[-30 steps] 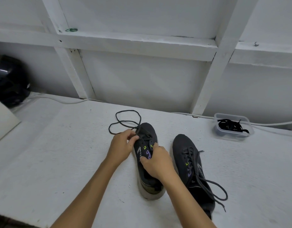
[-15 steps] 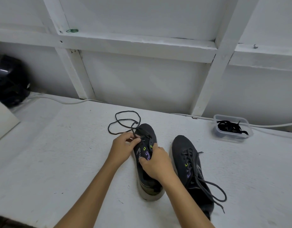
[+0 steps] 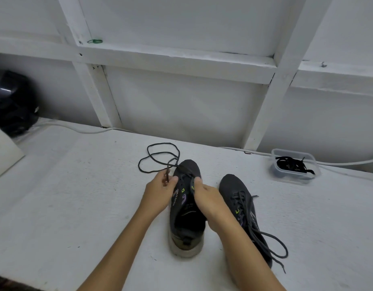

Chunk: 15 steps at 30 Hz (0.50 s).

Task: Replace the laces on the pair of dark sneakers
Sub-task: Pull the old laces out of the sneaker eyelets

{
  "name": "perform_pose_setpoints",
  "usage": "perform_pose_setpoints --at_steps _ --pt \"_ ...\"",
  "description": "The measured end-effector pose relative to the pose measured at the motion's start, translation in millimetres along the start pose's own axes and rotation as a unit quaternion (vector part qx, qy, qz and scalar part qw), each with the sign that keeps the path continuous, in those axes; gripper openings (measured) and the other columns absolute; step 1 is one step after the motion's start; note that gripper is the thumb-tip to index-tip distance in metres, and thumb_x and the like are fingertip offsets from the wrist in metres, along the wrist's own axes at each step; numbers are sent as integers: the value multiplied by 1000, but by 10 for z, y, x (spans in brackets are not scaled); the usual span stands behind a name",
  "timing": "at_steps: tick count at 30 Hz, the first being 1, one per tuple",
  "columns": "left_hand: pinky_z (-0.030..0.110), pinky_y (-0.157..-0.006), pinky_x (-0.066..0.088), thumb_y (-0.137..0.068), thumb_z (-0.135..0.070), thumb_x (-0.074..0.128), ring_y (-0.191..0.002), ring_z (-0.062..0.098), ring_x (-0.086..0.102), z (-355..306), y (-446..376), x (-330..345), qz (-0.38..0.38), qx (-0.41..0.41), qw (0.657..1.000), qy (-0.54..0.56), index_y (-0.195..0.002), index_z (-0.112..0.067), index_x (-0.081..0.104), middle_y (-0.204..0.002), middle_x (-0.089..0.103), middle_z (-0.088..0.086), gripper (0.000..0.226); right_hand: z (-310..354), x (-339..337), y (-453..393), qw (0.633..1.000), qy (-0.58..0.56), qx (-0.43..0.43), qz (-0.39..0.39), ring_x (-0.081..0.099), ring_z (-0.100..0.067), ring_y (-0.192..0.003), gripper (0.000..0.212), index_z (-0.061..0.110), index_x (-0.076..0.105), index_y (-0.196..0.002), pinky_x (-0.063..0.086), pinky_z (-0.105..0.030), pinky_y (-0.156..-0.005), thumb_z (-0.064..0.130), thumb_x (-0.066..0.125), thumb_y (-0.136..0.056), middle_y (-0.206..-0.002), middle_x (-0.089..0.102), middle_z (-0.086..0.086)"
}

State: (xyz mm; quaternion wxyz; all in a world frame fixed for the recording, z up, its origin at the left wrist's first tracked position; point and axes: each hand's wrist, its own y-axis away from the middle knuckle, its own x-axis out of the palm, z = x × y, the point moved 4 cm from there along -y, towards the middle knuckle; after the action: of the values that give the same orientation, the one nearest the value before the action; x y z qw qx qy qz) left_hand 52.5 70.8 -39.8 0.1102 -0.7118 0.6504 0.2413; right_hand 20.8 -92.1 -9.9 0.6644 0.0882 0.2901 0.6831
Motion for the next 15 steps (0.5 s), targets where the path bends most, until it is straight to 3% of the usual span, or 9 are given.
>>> perform_pose_setpoints --at_steps 2,4,7,9,10,13,15 --pt "6 -74 37 -95 -46 58 -100 -4 60 -56 32 49 21 9 1000 -13 -119 -43 59 -99 58 -32 24 -5 -2 18 993 -92 67 28 68 -22 -91 44 16 68 -102 58 -41 -81 41 31 -107 -95 72 -1" --pt "14 -80 40 -92 -52 59 -102 -2 57 -132 60 66 55 1 998 -33 -128 -36 60 -105 57 -29 39 7 -14 18 988 -123 78 54 71 -33 -96 36 12 70 -112 62 -49 -80 23 36 -106 -100 76 -9" --pt "15 -72 41 -87 -55 61 -89 -10 54 -191 114 101 108 -18 992 -69 -108 -44 62 -95 58 -31 24 57 -90 -4 988 -116 68 77 73 -35 -85 28 8 72 -103 61 -53 -77 9 43 -99 -84 77 -9" --pt "17 -70 44 -85 -51 62 -89 -6 57 -232 135 123 115 -31 989 -83 -99 -43 61 -96 63 -23 16 115 -180 -70 994 -75 48 58 73 -27 -78 24 12 70 -104 64 -49 -72 12 47 -101 -77 76 -4" --pt "20 -70 45 -85 -49 61 -90 -1 60 -253 142 141 115 -36 989 -87 -101 -38 61 -99 65 -18 19 146 -242 -132 999 -36 25 29 73 -24 -81 21 13 69 -111 65 -43 -67 15 50 -102 -85 75 -3" --pt "28 -79 45 -83 -48 58 -106 13 58 -303 176 229 124 -48 986 -104 -118 -23 57 -118 61 -6 43 280 -379 -324 991 107 -75 -35 71 -19 -89 32 16 67 -129 61 -27 -60 20 64 -97 -115 71 -2" --pt "32 -95 43 -84 -47 58 -125 20 49 -301 212 304 127 -53 984 -117 -137 -13 45 -137 48 2 64 372 -373 -406 973 188 -131 -22 68 -11 -81 35 18 70 -127 57 -22 -66 24 72 -92 -118 72 1"
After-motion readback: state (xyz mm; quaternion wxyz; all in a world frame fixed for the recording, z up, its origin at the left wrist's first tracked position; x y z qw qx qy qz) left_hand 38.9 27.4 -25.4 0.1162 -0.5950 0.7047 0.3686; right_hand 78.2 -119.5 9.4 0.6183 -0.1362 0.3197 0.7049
